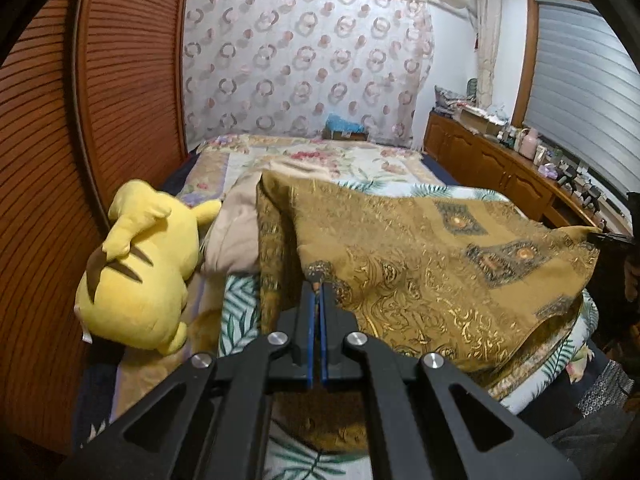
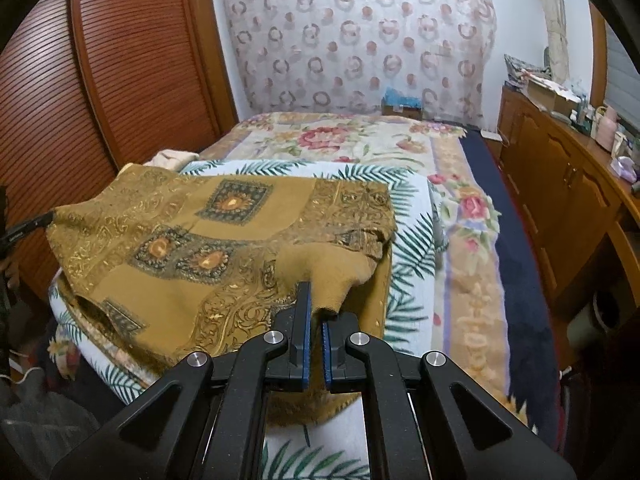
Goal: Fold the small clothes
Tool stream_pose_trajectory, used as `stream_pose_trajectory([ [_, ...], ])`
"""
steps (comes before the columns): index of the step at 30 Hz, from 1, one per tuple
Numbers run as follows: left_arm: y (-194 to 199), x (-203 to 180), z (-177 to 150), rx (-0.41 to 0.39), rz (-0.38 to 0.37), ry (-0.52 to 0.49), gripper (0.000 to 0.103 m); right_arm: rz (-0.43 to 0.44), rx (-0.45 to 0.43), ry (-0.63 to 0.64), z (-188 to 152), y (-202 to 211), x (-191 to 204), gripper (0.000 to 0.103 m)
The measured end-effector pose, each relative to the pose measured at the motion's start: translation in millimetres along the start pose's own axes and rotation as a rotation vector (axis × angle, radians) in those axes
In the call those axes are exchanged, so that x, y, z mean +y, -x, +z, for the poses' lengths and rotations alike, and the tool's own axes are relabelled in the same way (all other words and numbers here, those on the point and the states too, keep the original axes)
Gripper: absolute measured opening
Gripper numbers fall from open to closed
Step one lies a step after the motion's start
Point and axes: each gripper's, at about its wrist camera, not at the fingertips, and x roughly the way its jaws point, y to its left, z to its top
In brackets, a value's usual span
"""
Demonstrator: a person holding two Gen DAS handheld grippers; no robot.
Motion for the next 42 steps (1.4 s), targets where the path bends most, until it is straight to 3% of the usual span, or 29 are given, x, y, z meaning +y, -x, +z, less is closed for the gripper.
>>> stream_pose_trajectory([
  [5, -5, 2, -14, 0.038, 0.017, 0.023, 0.000, -0.023, 0.037, -0.002, -14, -8, 0, 0.002],
  [11, -6, 2, -20, 0.059, 0.043, 0.008, 0.010, -0.103, 0.031, 0.041, -14, -8, 12, 0.010],
  [14, -11, -1, -22, 0.070, 0.048, 0.005, 0.014, -0.133, 0.008, 0.063, -11, -6, 16, 0.025],
  [16, -15, -3, -24, 0.081, 0.046, 0.010, 0.015, -0.123, -0.006, 0.067, -9, -6, 20, 0.049],
  [17, -19, -4, -25, 0.088, 0.046, 0.010, 0.016, -0.117, -0.008, 0.069, -8, -7, 20, 0.052],
  [34, -63, -2, -47, 0.192, 0.093, 0.008, 0.020, -0.002, 0.103, 0.124, -24, -101, 76, 0.053],
  [42, -70, 4, -54, 0.208, 0.099, 0.017, 0.021, -0.026, 0.100, 0.150, -32, -121, 83, 0.055],
])
